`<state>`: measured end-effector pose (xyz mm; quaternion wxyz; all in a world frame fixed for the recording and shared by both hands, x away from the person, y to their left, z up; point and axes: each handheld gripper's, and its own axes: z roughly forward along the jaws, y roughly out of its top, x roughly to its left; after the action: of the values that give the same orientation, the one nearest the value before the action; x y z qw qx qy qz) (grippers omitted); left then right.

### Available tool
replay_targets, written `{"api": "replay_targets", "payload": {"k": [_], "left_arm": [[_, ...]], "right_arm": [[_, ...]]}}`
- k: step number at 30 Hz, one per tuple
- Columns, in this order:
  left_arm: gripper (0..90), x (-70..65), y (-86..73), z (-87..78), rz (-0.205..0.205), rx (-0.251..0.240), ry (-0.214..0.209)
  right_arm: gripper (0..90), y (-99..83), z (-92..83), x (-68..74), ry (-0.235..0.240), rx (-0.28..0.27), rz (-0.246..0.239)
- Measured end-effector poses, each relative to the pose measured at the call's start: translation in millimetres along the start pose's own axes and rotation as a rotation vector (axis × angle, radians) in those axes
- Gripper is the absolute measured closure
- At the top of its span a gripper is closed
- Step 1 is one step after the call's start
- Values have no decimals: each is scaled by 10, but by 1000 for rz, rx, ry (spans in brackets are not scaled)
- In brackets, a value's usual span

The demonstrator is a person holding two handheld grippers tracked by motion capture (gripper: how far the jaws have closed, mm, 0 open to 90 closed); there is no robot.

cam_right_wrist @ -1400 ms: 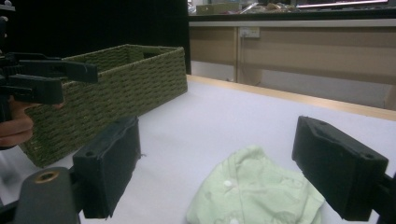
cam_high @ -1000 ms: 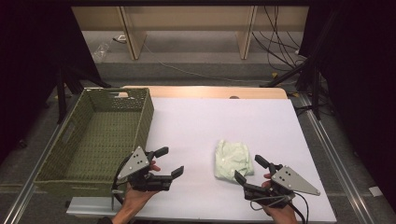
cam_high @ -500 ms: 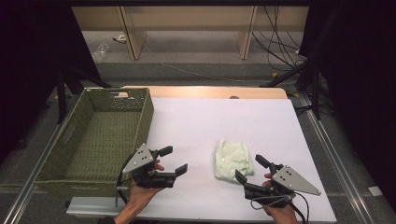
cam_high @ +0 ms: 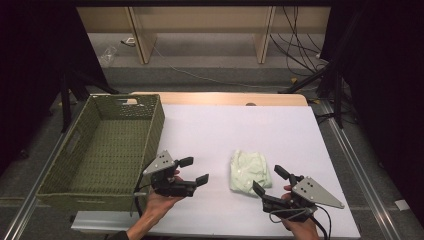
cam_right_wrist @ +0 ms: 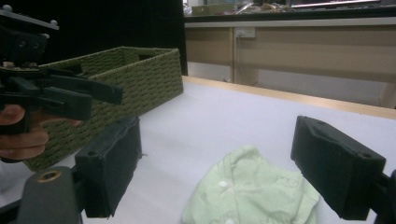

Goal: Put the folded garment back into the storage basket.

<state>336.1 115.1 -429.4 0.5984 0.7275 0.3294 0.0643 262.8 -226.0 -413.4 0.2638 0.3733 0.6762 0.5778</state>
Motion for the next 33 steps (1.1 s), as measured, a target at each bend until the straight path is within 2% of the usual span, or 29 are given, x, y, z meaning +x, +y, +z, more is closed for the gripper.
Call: {"api": "replay_targets", "payload": {"k": [6, 15, 23, 33], "left_arm": [[155, 0, 43, 149, -32, 38, -17], [156, -5, 70, 343, -56, 115, -30], [159, 9, 91, 473, -89, 145, -38], [160, 20, 93, 619, -105, 201, -35]], "right_arm": [[172, 1, -1, -2, 1, -1, 1], [174, 3, -4, -7, 2, -5, 5], [175, 7, -5, -6, 2, -4, 12], [175, 6, -3, -9, 2, -4, 15]]}}
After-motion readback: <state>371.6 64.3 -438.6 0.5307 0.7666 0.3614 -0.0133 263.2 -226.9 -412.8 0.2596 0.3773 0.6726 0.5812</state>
